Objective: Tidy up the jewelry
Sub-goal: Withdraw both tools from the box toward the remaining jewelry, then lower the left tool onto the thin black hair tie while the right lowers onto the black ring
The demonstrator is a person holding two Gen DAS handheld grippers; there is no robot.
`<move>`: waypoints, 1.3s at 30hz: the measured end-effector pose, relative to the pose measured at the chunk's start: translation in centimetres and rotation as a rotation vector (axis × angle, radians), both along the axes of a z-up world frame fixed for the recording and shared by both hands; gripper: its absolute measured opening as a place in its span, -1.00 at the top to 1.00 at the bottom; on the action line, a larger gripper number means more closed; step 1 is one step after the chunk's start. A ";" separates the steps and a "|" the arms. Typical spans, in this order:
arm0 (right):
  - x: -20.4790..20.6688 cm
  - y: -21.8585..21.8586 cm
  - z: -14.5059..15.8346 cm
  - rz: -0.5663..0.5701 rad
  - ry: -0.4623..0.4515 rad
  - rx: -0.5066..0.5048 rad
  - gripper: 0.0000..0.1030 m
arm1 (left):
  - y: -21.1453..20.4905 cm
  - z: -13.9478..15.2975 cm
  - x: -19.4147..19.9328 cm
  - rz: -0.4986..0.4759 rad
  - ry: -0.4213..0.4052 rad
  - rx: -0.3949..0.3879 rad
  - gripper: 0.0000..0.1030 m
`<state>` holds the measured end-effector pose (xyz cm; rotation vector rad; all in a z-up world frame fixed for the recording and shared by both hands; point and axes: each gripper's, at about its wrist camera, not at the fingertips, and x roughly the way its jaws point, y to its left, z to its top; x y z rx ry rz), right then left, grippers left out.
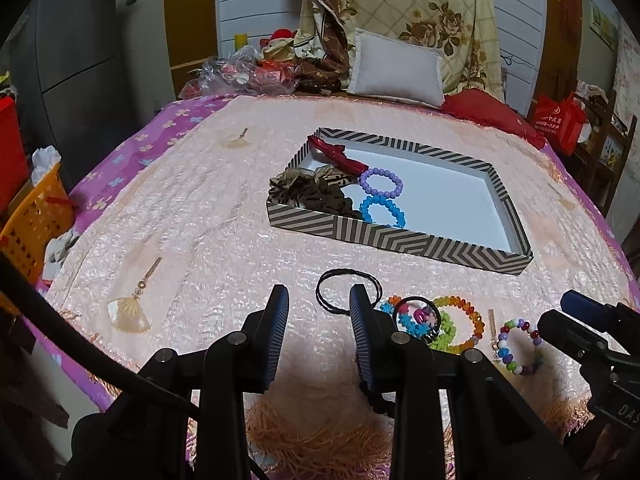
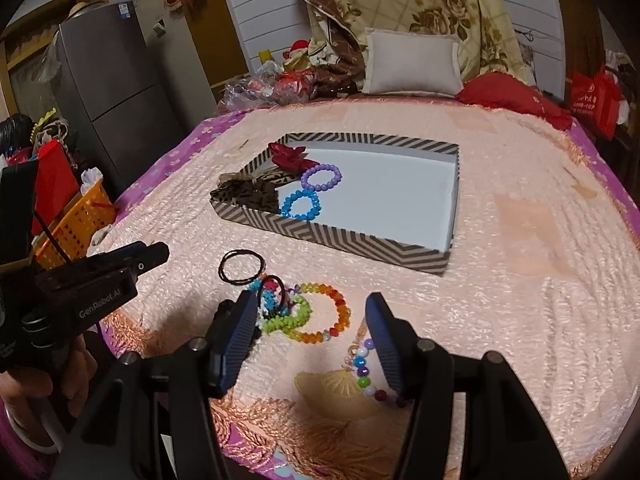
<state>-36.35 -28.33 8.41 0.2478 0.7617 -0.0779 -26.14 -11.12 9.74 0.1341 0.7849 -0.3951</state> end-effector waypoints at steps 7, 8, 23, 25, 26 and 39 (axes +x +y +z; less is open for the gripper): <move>-0.1 0.1 -0.4 0.007 0.009 0.005 -0.14 | -0.2 -0.3 -0.3 0.011 -0.003 0.008 0.47; -0.1 0.2 -0.5 0.009 0.010 0.006 -0.14 | -0.2 -0.3 -0.3 0.012 -0.003 0.007 0.47; -0.2 0.1 -0.8 -0.002 0.024 0.011 -0.15 | -0.4 -0.9 -0.7 0.014 -0.007 0.022 0.47; -0.3 0.0 -1.0 -0.005 0.028 0.012 -0.15 | -0.5 -1.1 -0.7 0.013 -0.003 0.024 0.47; -0.3 0.0 -1.1 -0.006 0.030 0.014 -0.15 | -0.4 -1.1 -0.7 0.013 -0.002 0.025 0.47; -0.6 -0.7 -1.5 -0.014 0.041 0.025 -0.15 | 0.0 -1.6 -0.5 0.010 0.018 0.019 0.47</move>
